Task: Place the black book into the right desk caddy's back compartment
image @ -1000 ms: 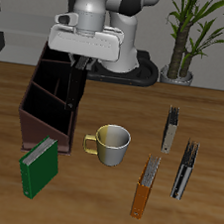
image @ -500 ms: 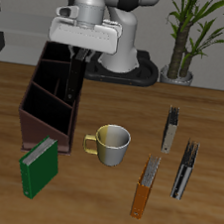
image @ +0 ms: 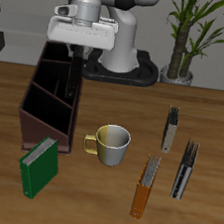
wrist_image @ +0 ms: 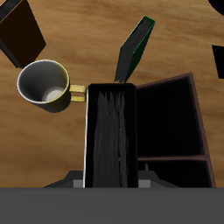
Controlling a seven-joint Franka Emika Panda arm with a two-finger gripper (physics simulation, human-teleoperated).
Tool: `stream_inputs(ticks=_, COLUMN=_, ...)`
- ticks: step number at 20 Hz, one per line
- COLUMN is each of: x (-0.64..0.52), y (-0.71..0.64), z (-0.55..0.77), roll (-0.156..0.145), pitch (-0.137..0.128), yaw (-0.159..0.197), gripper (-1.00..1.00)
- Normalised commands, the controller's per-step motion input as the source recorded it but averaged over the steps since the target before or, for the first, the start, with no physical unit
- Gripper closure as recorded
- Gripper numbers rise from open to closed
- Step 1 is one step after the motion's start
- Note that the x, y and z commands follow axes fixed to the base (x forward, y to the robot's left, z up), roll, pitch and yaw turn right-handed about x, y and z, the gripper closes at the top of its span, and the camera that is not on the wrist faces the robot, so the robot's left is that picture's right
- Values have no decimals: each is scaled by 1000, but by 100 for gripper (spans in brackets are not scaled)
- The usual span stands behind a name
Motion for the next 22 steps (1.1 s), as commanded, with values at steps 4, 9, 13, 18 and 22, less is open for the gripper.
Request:
stream_inputs(ticks=4, x=-243, y=-115, z=99, roll=-43, pitch=-18, yaw=78, gripper=100)
stream_inputs(ticks=9, x=-182, y=-42, z=2, roll=-25, pitch=5, yaw=94, gripper=100)
stream_inputs(ticks=13, x=-158, y=-37, z=-31, roll=-27, pitch=25, yaw=62, gripper=100)
stream_inputs(ticks=18, x=-208, y=-133, z=-20, roll=-51, pitch=5, yaw=22, gripper=100)
stream_inputs(ticks=22, x=-100, y=-122, z=-37, roll=-35, pitch=17, yaw=-3, gripper=100)
